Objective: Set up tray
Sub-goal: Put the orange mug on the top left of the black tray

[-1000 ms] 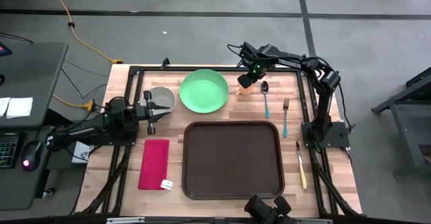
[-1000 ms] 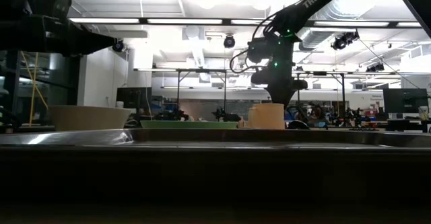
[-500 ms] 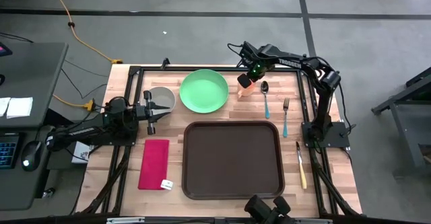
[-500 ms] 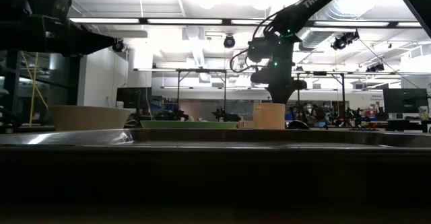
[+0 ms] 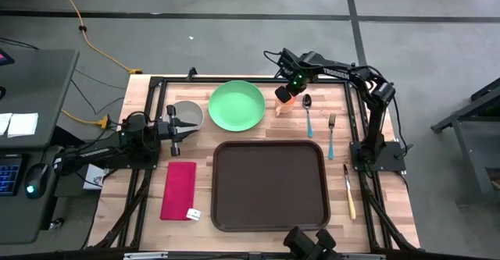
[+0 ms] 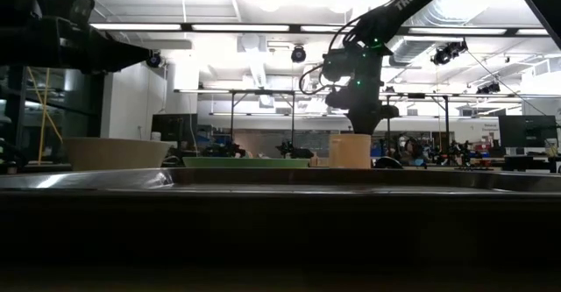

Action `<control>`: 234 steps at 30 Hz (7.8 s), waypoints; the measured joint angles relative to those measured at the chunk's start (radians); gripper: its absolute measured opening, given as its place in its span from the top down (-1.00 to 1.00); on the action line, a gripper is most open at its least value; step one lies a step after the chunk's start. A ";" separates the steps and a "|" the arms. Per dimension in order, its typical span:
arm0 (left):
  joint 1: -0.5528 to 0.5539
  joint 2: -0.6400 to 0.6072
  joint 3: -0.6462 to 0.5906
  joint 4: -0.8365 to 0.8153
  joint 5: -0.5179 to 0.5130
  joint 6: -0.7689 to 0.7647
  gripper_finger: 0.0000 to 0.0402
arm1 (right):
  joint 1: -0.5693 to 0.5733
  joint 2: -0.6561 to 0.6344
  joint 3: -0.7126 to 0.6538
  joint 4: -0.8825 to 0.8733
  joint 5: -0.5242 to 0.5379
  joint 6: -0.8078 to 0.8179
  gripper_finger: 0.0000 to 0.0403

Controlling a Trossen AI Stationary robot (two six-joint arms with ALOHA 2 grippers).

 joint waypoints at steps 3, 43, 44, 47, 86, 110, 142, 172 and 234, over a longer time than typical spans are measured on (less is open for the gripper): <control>0.000 0.000 0.000 0.000 -0.002 0.000 0.44 | 0.000 0.000 0.000 -0.001 -0.022 0.000 1.00; 0.000 0.000 0.000 0.007 -0.028 -0.114 0.44 | 0.189 -0.275 0.002 -0.209 -0.047 0.170 1.00; 0.000 0.000 0.000 0.007 -0.028 -0.115 0.44 | 0.199 -0.279 0.002 -0.216 -0.048 0.181 1.00; 0.000 0.000 0.000 0.007 -0.028 -0.115 0.44 | 0.230 -0.282 0.003 -0.230 -0.048 0.206 1.00; 0.000 0.000 0.000 0.007 0.021 -0.259 0.44 | 0.453 -0.281 0.003 0.053 -0.042 0.718 1.00; 0.000 0.000 0.001 0.037 0.124 -0.270 0.44 | 0.613 -0.280 0.002 0.194 0.036 0.980 1.00; 0.000 0.010 0.036 0.029 0.169 -0.266 0.44 | 0.661 -0.199 0.002 0.330 0.008 1.049 1.00; -0.098 0.517 0.136 0.314 0.133 -0.265 0.44 | 0.620 -0.153 0.002 0.215 0.017 1.021 1.00; -0.289 1.054 0.514 0.141 -0.235 -0.188 0.44 | 0.589 -0.153 0.002 0.248 0.123 1.022 1.00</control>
